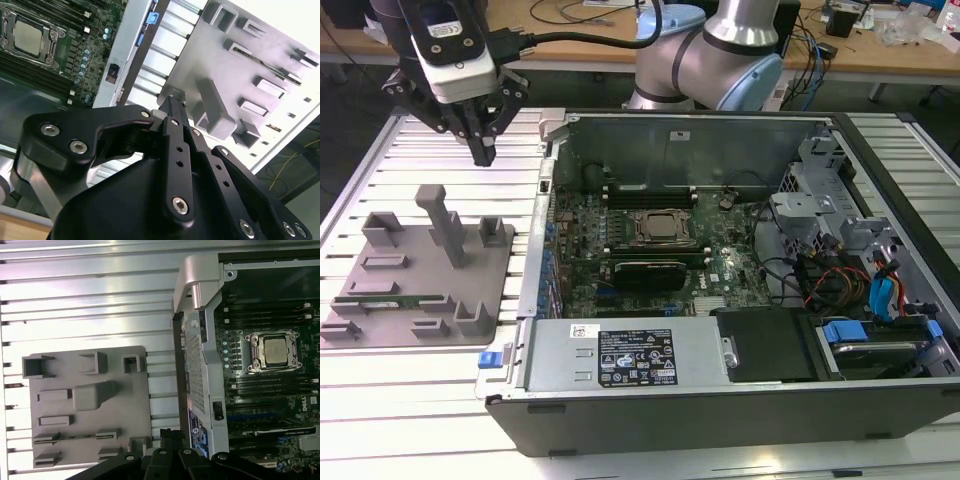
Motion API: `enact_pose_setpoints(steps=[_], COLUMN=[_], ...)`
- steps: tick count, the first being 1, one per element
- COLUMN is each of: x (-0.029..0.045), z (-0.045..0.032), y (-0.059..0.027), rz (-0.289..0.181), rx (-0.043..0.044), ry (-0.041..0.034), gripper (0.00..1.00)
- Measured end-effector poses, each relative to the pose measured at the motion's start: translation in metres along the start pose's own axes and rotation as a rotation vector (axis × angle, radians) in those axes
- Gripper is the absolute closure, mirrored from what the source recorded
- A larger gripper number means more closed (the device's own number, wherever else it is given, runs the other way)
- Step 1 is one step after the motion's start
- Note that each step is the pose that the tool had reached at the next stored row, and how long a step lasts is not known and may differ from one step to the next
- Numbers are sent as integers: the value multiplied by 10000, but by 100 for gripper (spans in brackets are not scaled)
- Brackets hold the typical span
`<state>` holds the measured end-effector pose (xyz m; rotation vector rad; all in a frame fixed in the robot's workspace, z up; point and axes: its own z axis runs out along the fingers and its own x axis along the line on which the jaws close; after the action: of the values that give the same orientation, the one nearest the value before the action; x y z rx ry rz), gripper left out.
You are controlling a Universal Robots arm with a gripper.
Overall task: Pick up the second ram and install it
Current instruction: 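Reach for the second ram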
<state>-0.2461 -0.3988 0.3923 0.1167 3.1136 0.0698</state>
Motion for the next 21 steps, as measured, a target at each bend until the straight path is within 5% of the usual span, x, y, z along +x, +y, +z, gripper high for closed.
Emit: enact_pose_setpoints(steps=[17, 21], x=[243, 354], z=[2, 24], y=[-19, -28], rz=[-1, 0], rx=[-1, -1], ry=[0, 0], gripper=[92, 92])
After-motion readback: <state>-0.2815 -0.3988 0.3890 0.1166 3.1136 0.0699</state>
